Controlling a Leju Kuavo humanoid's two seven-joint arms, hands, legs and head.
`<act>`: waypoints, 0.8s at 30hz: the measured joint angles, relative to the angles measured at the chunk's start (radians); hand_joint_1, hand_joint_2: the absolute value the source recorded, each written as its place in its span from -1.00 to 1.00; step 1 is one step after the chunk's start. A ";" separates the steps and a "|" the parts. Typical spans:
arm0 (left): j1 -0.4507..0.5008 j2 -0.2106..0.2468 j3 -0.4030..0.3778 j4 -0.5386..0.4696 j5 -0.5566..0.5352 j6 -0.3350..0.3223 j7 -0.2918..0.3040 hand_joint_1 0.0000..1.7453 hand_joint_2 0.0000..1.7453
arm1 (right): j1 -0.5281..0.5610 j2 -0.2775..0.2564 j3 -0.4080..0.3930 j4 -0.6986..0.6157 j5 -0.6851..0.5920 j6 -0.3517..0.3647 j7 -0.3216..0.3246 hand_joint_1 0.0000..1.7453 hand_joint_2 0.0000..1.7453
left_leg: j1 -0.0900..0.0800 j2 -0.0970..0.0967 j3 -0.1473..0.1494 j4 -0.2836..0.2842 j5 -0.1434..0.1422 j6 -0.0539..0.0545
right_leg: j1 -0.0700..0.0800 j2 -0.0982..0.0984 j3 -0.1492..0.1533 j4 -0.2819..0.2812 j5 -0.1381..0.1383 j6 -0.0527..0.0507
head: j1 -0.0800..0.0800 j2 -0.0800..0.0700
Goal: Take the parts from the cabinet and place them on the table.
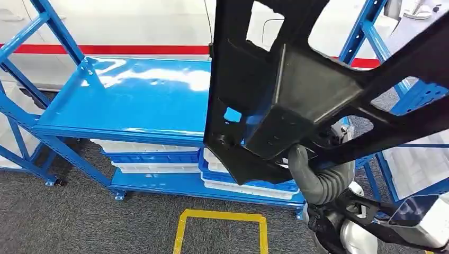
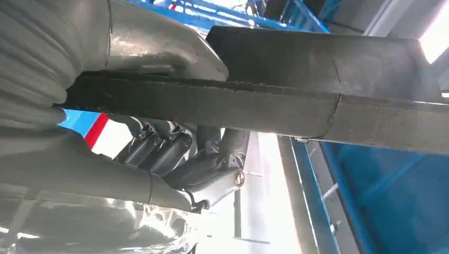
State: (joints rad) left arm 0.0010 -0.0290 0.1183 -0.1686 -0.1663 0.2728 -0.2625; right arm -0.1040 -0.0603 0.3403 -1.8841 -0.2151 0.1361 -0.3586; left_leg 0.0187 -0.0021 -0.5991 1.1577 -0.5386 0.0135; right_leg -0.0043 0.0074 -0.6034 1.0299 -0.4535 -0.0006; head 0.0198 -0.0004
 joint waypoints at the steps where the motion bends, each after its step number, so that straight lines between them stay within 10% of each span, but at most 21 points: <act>1: -0.002 0.000 0.000 0.000 0.000 0.000 0.000 -1.00 1.00 | 0.000 0.000 0.000 -0.002 0.001 0.003 0.000 1.00 1.00 | -0.008 -0.002 0.063 -0.086 0.015 0.015 | 0.002 0.001 -0.003 0.000 0.005 0.002 | 0.000 0.000; 2: -0.006 0.007 0.000 0.000 0.000 0.000 0.000 -1.00 1.00 | 0.001 0.000 0.001 -0.002 0.005 0.008 0.003 1.00 1.00 | -0.014 0.000 0.097 -0.145 -0.012 0.029 | -0.002 -0.001 -0.006 0.000 0.010 0.007 | 0.002 0.000; 6: -0.003 0.009 0.000 0.000 0.000 -0.001 0.002 -1.00 1.00 | -0.006 -0.007 0.011 0.002 0.017 0.025 0.053 1.00 1.00 | -0.036 0.000 0.087 -0.160 0.033 0.038 | -0.009 -0.006 -0.007 -0.013 0.038 0.041 | 0.002 0.000; 7: -0.004 0.008 0.000 0.000 0.000 -0.002 0.002 -1.00 1.00 | -0.008 -0.011 0.012 0.004 0.019 0.025 0.069 1.00 1.00 | -0.020 0.008 0.083 -0.186 0.057 0.039 | -0.007 -0.008 -0.015 -0.002 0.031 0.041 | 0.002 0.000; 10: -0.006 0.008 0.000 0.000 -0.001 -0.007 0.002 -1.00 1.00 | -0.022 -0.022 0.021 0.024 0.028 0.026 0.106 1.00 1.00 | -0.023 0.012 0.050 -0.196 0.096 0.046 | -0.007 -0.006 -0.071 0.143 -0.106 0.023 | 0.008 0.000; 12: -0.005 0.006 0.000 0.000 -0.002 -0.011 0.000 -1.00 1.00 | -0.024 -0.025 0.030 0.040 0.031 0.027 0.128 1.00 1.00 | -0.024 0.014 0.021 -0.194 0.117 0.044 | -0.011 -0.007 -0.092 0.264 -0.152 0.034 | 0.008 0.000; 14: -0.005 0.005 0.000 0.000 -0.002 -0.011 -0.001 -1.00 1.00 | -0.034 -0.026 0.038 0.060 0.034 0.030 0.155 1.00 1.00 | -0.022 0.017 -0.007 -0.193 0.139 0.037 | -0.016 -0.007 -0.049 0.251 -0.110 0.065 | 0.007 0.000; 16: -0.005 0.003 0.000 0.000 -0.003 -0.013 -0.002 -1.00 1.00 | -0.049 -0.026 0.046 0.082 0.029 0.032 0.173 1.00 1.00 | -0.016 0.017 -0.038 -0.181 0.156 0.026 | -0.021 -0.007 0.065 0.095 -0.057 0.089 | 0.008 0.000; 18: -0.005 0.003 0.000 -0.001 -0.005 -0.013 -0.003 -1.00 1.00 | -0.068 -0.026 0.057 0.102 0.025 0.035 0.185 1.00 1.00 | -0.021 0.015 -0.061 -0.159 0.166 0.013 | -0.013 -0.004 0.168 -0.066 -0.105 0.067 | 0.008 0.000; 22: -0.002 0.001 0.000 0.000 -0.008 -0.012 -0.003 -1.00 1.00 | -0.088 -0.026 0.068 0.143 0.010 0.045 0.195 1.00 1.00 | -0.014 0.012 -0.067 -0.161 0.193 -0.009 | -0.018 -0.006 0.132 -0.048 -0.086 0.030 | 0.003 0.000; 24: -0.001 -0.001 0.000 -0.001 -0.008 -0.013 -0.003 -1.00 1.00 | -0.102 -0.026 0.078 0.160 0.006 0.054 0.197 1.00 1.00 | -0.008 0.007 -0.089 -0.102 0.093 -0.019 | -0.019 -0.010 0.112 -0.048 -0.065 0.003 | 0.002 0.000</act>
State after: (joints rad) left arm 0.0000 -0.0298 0.1179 -0.1694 -0.1739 0.2602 -0.2655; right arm -0.2061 -0.0862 0.4185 -1.7242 -0.2091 0.1900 -0.1617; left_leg 0.0104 0.0047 -0.6886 1.0555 -0.4453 -0.0057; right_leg -0.0234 -0.0022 -0.4910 0.9821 -0.5185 0.0024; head 0.0214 -0.0004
